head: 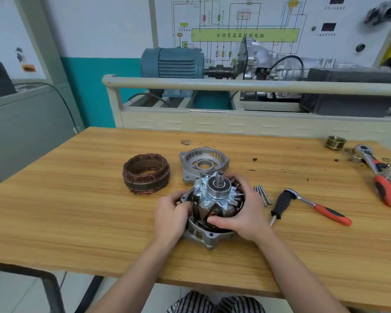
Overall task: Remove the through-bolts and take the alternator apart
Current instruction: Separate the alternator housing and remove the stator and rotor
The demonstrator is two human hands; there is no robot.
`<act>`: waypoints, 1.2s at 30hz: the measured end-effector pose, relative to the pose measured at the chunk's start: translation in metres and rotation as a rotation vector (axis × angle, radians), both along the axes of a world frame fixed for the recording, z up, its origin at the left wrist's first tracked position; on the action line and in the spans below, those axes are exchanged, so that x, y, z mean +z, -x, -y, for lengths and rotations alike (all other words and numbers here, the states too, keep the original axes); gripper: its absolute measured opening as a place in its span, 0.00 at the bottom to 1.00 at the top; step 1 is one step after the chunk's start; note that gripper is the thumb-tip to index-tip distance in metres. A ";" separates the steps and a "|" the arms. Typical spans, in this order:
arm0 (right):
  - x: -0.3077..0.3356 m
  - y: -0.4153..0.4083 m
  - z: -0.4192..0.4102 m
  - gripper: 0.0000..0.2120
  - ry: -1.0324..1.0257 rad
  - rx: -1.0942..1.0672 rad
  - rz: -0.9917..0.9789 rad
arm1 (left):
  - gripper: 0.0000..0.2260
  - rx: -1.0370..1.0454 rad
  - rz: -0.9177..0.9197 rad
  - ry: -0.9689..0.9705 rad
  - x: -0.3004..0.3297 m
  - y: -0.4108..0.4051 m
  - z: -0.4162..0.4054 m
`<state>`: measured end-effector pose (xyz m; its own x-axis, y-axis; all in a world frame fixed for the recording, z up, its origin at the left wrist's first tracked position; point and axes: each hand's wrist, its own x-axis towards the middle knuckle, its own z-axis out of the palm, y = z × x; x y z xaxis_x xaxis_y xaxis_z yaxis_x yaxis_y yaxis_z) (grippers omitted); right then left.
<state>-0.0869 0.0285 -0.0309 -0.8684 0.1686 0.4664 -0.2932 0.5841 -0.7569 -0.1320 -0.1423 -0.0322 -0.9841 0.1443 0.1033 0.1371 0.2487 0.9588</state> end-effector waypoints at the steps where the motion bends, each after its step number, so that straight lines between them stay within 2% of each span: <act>1: 0.001 -0.001 0.001 0.44 -0.019 -0.003 -0.001 | 0.20 0.003 -0.013 -0.017 -0.002 -0.001 0.000; 5: 0.004 -0.001 0.002 0.47 -0.146 0.000 0.005 | 0.19 0.073 -0.028 -0.069 -0.008 -0.003 -0.004; 14: 0.006 0.001 -0.006 0.46 -0.111 -0.042 -0.002 | 0.13 -0.024 -0.081 -0.039 -0.019 0.024 -0.018; 22: 0.016 0.026 -0.021 0.51 -0.139 -0.059 0.166 | 0.11 -0.095 -0.101 0.012 -0.018 0.053 -0.033; 26: 0.024 0.035 -0.030 0.50 -0.161 0.041 0.258 | 0.11 -0.102 -0.096 -0.034 -0.021 0.054 -0.031; 31: 0.026 0.039 -0.046 0.49 0.046 0.277 0.348 | 0.13 -0.177 0.012 -0.081 -0.023 0.056 -0.024; 33: 0.022 0.039 -0.047 0.45 0.178 0.299 0.296 | 0.17 -0.236 0.036 -0.096 -0.022 0.055 -0.020; 36: 0.015 0.040 -0.040 0.33 0.381 0.192 0.241 | 0.23 -0.309 0.100 -0.138 -0.020 0.052 -0.013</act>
